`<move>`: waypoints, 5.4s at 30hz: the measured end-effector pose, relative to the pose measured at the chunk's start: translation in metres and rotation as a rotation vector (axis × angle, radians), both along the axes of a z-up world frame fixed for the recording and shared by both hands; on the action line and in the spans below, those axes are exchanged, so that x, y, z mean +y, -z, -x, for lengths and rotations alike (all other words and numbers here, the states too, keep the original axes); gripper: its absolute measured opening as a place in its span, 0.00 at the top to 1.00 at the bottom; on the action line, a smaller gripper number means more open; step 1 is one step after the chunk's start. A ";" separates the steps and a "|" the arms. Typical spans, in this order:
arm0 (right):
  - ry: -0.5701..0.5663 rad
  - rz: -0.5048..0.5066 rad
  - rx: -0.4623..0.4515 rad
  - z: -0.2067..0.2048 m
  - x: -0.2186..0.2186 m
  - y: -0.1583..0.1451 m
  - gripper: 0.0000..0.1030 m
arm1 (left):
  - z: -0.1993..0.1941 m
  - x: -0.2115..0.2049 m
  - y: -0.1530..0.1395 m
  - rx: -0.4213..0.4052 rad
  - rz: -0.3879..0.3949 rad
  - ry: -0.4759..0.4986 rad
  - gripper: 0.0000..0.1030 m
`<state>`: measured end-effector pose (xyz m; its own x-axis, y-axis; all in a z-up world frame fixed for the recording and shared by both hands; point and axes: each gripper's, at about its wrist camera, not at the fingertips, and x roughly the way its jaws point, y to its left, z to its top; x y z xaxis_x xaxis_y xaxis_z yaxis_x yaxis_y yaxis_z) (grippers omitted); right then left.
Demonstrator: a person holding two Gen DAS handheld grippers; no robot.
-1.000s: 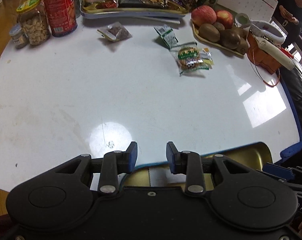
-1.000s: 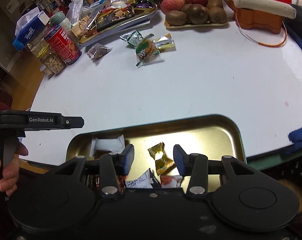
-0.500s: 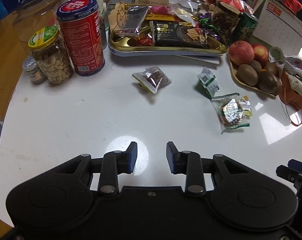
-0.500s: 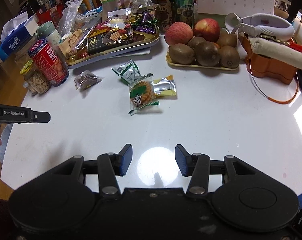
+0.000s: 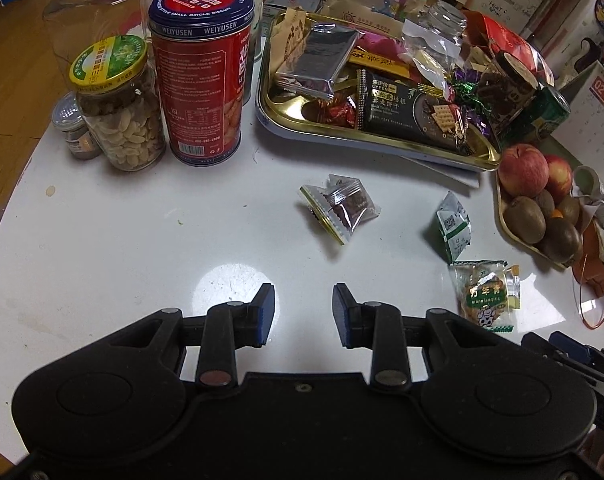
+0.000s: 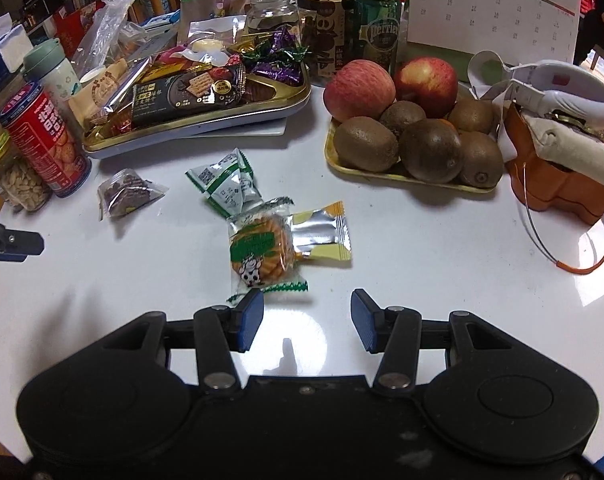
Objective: Organize snacks
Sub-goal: 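Move both open grippers back to the remaining snacks, then grasp the cookie packet with the right gripper while the left approaches the clear packet, then grasp the clear brown-filled packet with the left gripper while the right holds the cookie packet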
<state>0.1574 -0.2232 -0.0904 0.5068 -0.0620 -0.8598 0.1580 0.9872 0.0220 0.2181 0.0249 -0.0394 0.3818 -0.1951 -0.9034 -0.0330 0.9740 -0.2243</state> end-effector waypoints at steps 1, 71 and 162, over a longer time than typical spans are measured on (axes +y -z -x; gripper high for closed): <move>-0.004 0.025 -0.004 -0.007 0.003 0.002 0.48 | -0.001 0.001 0.000 0.008 0.009 -0.008 0.60; -0.247 0.183 -0.130 0.000 0.006 0.029 0.29 | -0.012 0.009 0.019 0.103 0.063 -0.028 0.58; 0.088 -0.483 0.034 0.052 -0.079 0.004 0.49 | -0.105 -0.112 0.065 0.036 -0.489 0.751 0.54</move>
